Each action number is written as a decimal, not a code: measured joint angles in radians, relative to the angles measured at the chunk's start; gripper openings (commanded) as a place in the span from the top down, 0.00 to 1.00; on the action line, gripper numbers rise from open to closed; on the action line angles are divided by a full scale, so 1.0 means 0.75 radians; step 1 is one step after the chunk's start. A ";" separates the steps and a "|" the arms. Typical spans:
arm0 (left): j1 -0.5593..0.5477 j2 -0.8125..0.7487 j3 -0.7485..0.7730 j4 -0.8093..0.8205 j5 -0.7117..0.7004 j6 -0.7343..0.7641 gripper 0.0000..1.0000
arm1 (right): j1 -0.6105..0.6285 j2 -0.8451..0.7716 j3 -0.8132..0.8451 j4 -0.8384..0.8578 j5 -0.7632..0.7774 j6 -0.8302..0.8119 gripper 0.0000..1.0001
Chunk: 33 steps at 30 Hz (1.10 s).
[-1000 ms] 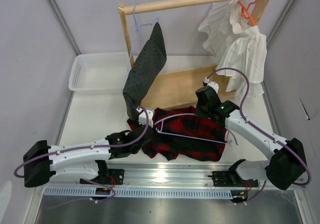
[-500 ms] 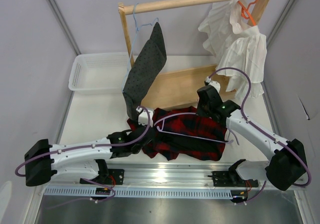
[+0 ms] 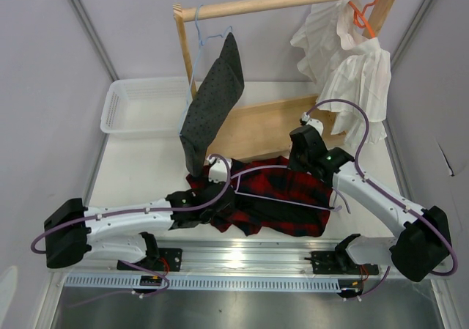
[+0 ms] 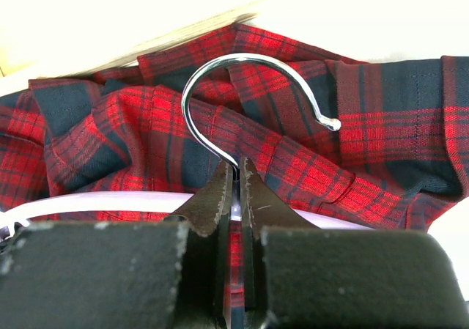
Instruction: Place the skirt on the hanger
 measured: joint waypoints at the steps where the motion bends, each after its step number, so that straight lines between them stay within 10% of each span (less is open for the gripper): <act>1: 0.000 0.008 0.009 -0.002 -0.003 -0.001 1.00 | 0.000 0.000 0.000 0.000 -0.001 0.000 1.00; 33: -0.003 0.133 0.144 -0.141 -0.084 -0.092 1.00 | 0.012 -0.026 -0.026 0.003 -0.010 0.025 1.00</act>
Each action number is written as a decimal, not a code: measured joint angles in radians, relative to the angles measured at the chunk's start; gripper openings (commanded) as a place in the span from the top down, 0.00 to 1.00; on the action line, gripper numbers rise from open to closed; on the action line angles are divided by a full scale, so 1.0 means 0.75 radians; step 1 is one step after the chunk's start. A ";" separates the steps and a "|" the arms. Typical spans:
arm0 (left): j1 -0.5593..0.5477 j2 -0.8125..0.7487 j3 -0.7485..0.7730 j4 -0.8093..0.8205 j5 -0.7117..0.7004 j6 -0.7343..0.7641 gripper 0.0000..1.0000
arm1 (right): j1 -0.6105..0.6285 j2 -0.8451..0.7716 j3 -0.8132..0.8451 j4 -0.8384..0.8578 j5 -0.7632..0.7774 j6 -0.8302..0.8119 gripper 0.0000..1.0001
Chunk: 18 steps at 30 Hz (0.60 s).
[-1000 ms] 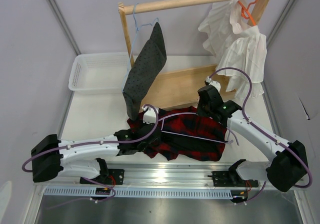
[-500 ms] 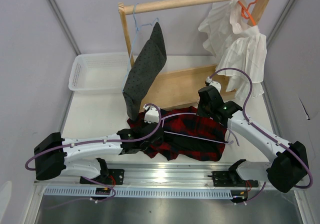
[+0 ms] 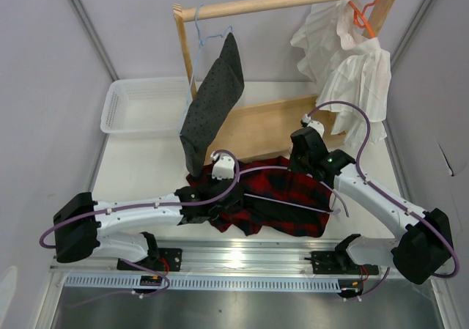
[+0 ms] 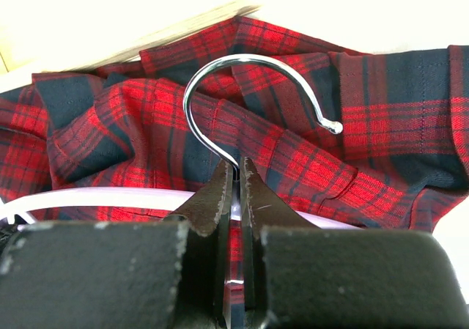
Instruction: Place the skirt on the hanger
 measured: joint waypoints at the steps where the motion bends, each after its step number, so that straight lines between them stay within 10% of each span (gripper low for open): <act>1: -0.001 -0.002 0.000 -0.002 -0.002 -0.005 1.00 | 0.000 0.000 -0.001 0.002 -0.001 0.001 1.00; 18: -0.046 -0.068 -0.074 0.105 0.012 0.058 1.00 | -0.012 0.000 -0.008 0.000 0.003 -0.003 1.00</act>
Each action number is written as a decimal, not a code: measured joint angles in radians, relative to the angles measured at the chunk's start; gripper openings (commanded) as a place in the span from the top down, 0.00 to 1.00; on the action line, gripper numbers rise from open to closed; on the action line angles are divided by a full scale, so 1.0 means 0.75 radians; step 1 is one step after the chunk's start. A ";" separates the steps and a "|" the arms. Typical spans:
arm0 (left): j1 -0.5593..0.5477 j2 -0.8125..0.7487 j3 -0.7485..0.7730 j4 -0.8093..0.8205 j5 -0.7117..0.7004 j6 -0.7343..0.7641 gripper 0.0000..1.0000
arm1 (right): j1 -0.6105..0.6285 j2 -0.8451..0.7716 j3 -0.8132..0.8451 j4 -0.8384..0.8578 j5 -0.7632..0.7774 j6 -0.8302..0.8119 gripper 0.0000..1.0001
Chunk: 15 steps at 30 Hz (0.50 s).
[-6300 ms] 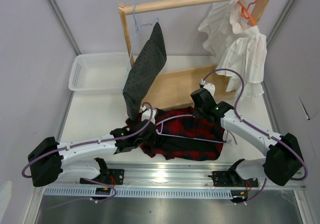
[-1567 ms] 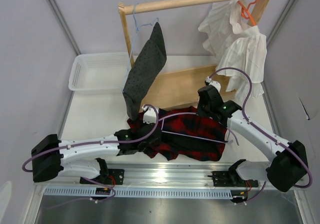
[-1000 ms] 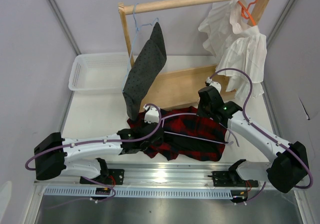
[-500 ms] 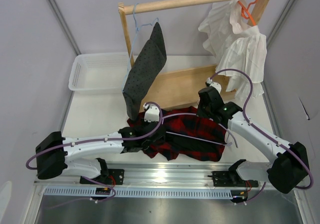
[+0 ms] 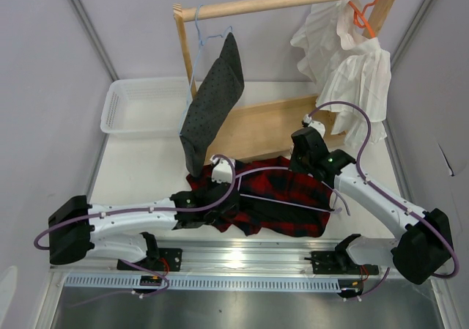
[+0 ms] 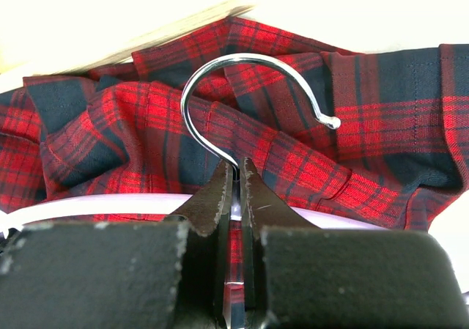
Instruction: Place the skirt on the hanger
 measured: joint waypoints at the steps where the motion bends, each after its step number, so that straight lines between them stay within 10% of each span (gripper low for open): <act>1: -0.005 -0.008 -0.008 0.007 -0.001 0.005 1.00 | 0.000 0.000 0.000 -0.001 -0.001 -0.003 1.00; 10: -0.022 -0.034 -0.031 0.028 -0.032 0.008 1.00 | 0.000 0.001 -0.005 0.000 -0.005 -0.003 1.00; 15: -0.022 -0.012 -0.032 0.024 -0.040 -0.002 0.84 | 0.000 0.001 -0.009 0.005 -0.013 -0.003 1.00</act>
